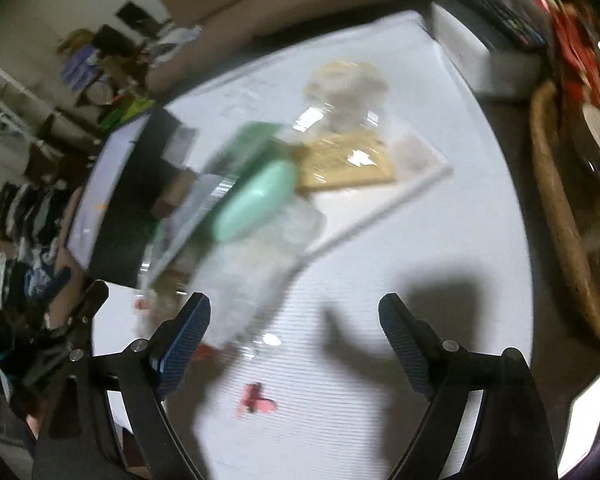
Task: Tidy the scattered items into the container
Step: 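Release the clear cup in the box and move the left gripper to the table, then grasp the green snack bag's edge with the left gripper and lift it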
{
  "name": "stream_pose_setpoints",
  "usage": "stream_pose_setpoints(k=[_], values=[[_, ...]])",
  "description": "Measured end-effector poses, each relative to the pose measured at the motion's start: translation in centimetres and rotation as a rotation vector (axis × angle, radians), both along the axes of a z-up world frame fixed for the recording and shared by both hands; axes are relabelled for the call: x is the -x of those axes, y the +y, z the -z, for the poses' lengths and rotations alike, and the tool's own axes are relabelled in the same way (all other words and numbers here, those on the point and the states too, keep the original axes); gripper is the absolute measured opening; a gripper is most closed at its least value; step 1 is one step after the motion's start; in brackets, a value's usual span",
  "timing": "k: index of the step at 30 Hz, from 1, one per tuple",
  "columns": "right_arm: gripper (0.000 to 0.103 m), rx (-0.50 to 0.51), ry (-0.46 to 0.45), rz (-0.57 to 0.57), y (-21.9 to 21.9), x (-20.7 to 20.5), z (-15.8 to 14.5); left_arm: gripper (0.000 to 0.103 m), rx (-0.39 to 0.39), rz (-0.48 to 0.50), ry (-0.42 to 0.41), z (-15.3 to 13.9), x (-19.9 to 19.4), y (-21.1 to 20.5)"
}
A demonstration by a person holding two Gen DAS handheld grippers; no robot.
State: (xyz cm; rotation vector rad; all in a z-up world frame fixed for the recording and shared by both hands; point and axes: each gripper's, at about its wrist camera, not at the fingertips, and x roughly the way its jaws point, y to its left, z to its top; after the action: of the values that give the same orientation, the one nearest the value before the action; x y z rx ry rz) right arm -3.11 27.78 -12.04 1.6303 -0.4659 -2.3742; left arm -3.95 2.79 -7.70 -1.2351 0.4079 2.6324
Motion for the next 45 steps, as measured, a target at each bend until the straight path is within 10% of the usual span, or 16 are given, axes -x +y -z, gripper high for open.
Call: stream_pose_setpoints(k=[11, 15, 20, 24, 28, 37, 45], values=[[0.089, 0.011, -0.012, -0.049, 0.2, 2.1, 1.6, 0.091, 0.246, 0.092, -0.049, 6.2, 3.6, 6.2], [0.089, -0.045, -0.037, -0.063, -0.5, 2.3, 2.5, 0.034, 0.335, 0.106, -0.076, 8.6, 4.8, 7.0], [0.089, -0.056, -0.021, -0.083, -1.3, 2.2, 2.2, 0.013, 0.283, 0.096, -0.067, 8.1, 5.1, 6.3], [0.089, -0.041, -0.011, -0.122, -2.1, 1.8, 1.9, 0.008, 0.106, 0.046, -0.077, 5.8, 5.7, 4.1], [0.089, -0.046, -0.006, -0.112, -1.8, 1.6, 1.5, 0.008, -0.324, 0.054, -0.099, 1.3, 5.5, -0.8], [0.089, 0.01, 0.005, -0.036, 0.2, 1.9, 0.7, 0.007, -0.832, 0.066, 0.15, -6.0, 1.7, -10.9], [0.089, 0.005, -0.003, -0.072, -0.9, 2.2, 1.0, 0.0, -0.796, -0.029, 0.364, -10.0, -0.2, -15.3]])
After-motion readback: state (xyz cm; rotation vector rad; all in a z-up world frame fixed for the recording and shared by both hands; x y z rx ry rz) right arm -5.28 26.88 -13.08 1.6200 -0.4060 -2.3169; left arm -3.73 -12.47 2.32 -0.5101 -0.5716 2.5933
